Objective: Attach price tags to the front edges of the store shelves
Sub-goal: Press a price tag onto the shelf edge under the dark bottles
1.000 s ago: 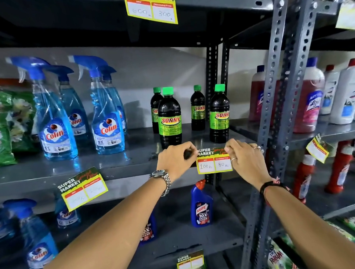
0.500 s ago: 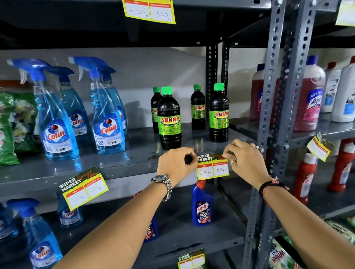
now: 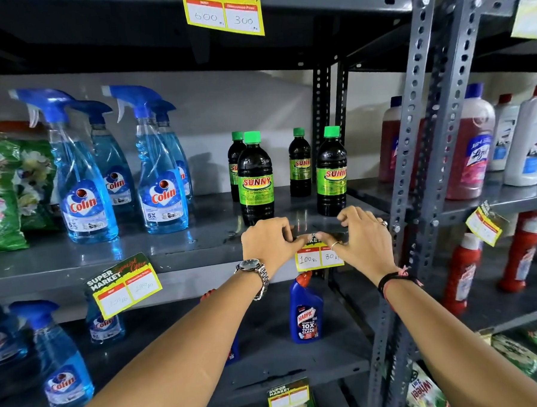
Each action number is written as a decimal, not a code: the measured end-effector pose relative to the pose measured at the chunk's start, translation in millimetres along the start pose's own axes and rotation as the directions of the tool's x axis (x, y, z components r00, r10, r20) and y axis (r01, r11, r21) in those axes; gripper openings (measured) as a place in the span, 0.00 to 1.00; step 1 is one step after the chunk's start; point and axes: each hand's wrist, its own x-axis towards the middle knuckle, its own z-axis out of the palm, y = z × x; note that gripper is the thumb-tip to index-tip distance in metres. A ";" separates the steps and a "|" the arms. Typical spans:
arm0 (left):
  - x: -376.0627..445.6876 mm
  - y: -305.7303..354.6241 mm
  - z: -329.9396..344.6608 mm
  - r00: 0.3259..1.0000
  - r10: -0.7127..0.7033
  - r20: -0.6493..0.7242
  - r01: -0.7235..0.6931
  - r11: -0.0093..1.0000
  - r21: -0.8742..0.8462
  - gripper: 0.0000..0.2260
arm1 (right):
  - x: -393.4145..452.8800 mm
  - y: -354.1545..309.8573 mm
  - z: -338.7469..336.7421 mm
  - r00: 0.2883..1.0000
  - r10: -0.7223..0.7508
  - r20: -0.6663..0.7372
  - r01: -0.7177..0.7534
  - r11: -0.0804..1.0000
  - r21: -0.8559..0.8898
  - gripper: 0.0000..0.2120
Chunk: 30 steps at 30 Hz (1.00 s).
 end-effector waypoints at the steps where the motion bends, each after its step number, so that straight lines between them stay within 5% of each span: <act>1: 0.2 1.2 0.9 1.000 -0.002 -0.009 0.002 1.000 0.013 0.19 | 0.8 -0.9 0.9 1.000 0.013 0.006 -0.013 1.000 -0.002 0.24; 13: -6.2 -2.2 -2.9 0.997 0.056 0.046 -0.053 0.997 -0.061 0.07 | 9.8 3.6 -6.2 0.990 0.108 0.091 -0.124 0.971 0.204 0.12; 19: -18.3 -36.7 -34.0 0.977 0.108 0.186 -0.129 0.986 0.103 0.18 | 14.3 10.4 -20.0 0.979 0.117 0.165 -0.151 0.966 0.209 0.17; 24: -31.3 -98.3 -95.7 0.995 0.093 0.028 -0.097 0.968 0.231 0.21 | 19.1 -25.4 -24.6 0.989 0.085 0.119 -0.112 0.964 0.241 0.20; 30: -60.3 -176.4 -150.4 0.986 0.012 -0.166 0.026 0.973 0.228 0.16 | 20.1 -115.7 -4.6 0.990 -0.039 0.132 -0.014 0.926 0.376 0.11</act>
